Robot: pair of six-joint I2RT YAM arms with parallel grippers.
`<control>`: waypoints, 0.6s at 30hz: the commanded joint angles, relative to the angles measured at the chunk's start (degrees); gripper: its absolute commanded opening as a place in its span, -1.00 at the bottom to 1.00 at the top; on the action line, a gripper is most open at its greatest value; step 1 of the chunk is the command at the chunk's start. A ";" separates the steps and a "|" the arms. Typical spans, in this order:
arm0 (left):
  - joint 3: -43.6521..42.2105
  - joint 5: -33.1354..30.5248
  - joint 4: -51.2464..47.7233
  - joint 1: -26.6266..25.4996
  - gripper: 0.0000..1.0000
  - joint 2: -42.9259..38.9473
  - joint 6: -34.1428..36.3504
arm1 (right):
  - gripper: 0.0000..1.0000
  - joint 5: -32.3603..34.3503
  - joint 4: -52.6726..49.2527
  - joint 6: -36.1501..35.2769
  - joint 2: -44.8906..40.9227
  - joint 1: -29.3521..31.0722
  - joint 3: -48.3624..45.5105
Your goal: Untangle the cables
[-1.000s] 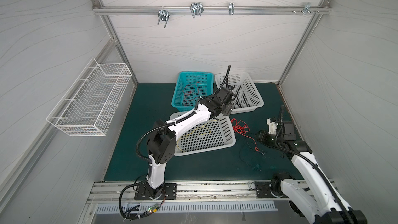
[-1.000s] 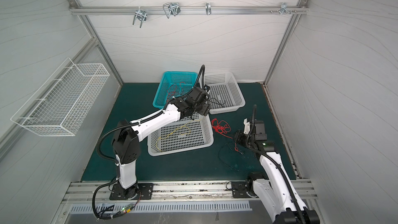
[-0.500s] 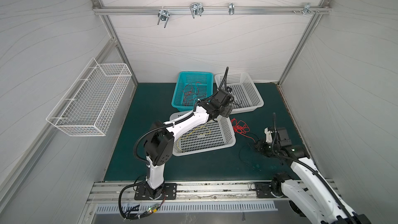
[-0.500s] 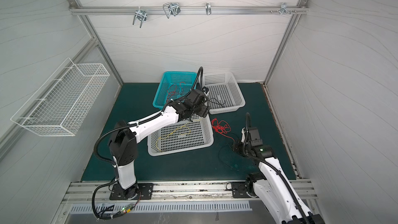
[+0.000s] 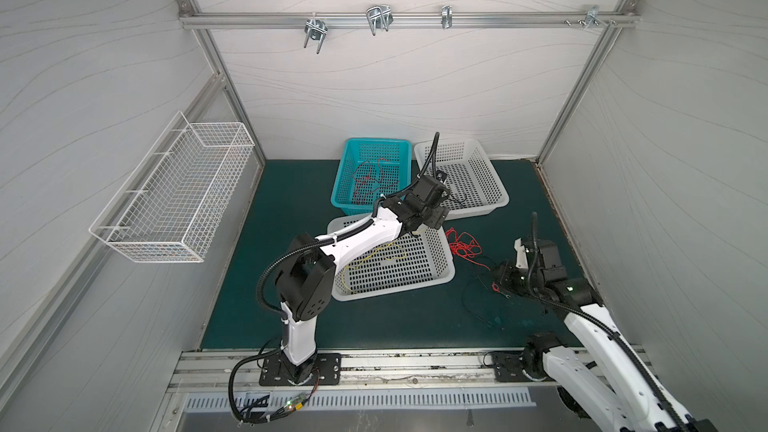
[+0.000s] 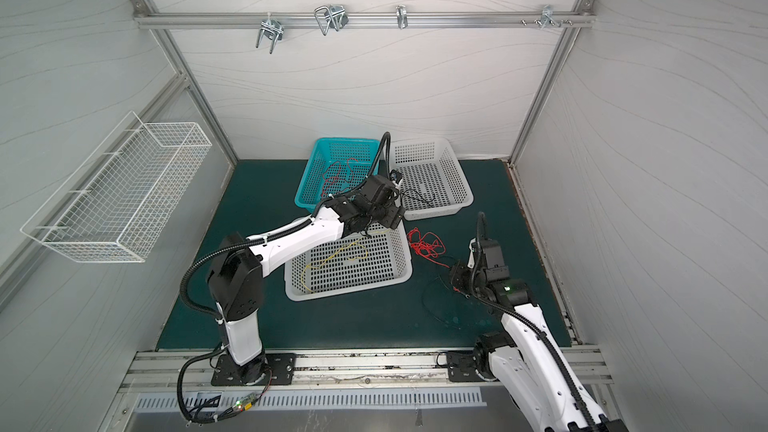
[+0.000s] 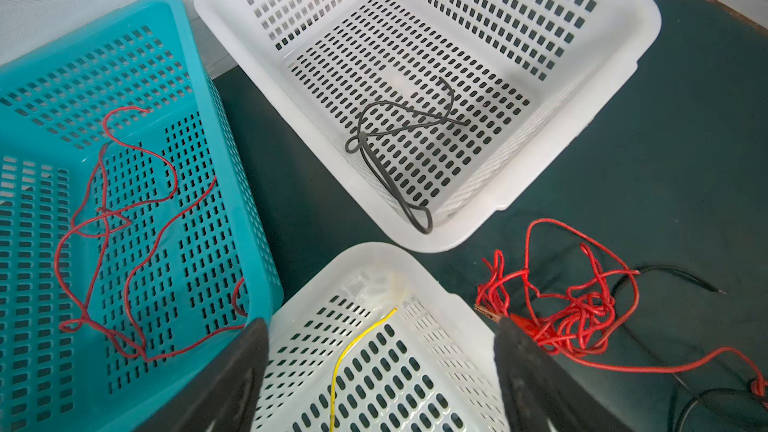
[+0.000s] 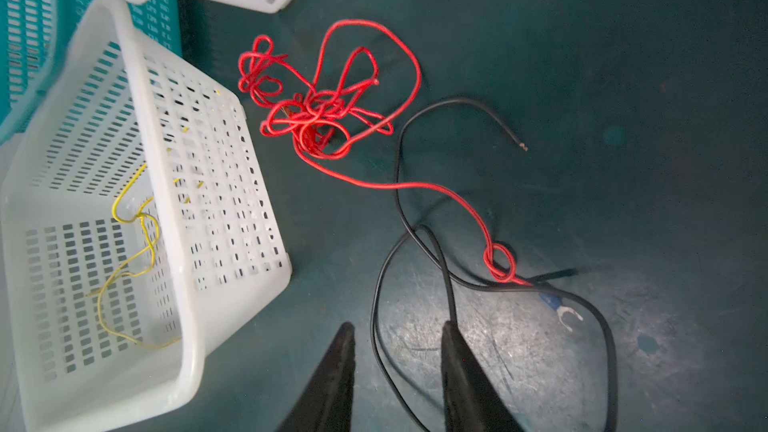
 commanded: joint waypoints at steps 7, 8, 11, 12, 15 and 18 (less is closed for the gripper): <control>-1.03 1.36 3.00 0.68 0.72 -1.83 -0.19 | -0.29 2.04 -5.66 0.45 5.73 0.44 -0.26; -1.14 1.29 2.98 0.71 0.72 -1.83 -0.20 | -0.29 1.43 -5.27 0.95 5.96 0.75 -0.86; -1.39 1.49 3.01 0.94 0.72 -2.01 -0.28 | -0.28 0.14 -3.41 1.81 5.71 2.61 -2.03; -1.53 1.56 2.98 1.12 0.72 -2.10 -0.33 | -0.28 0.17 -2.88 2.17 5.62 3.27 -2.34; -2.00 1.95 3.27 1.38 0.72 -2.32 -0.59 | -0.29 0.47 -2.09 2.97 6.66 4.71 -2.89; -2.24 2.02 3.40 1.40 0.72 -2.57 -0.87 | -0.29 1.23 -1.27 3.59 8.72 5.86 -3.29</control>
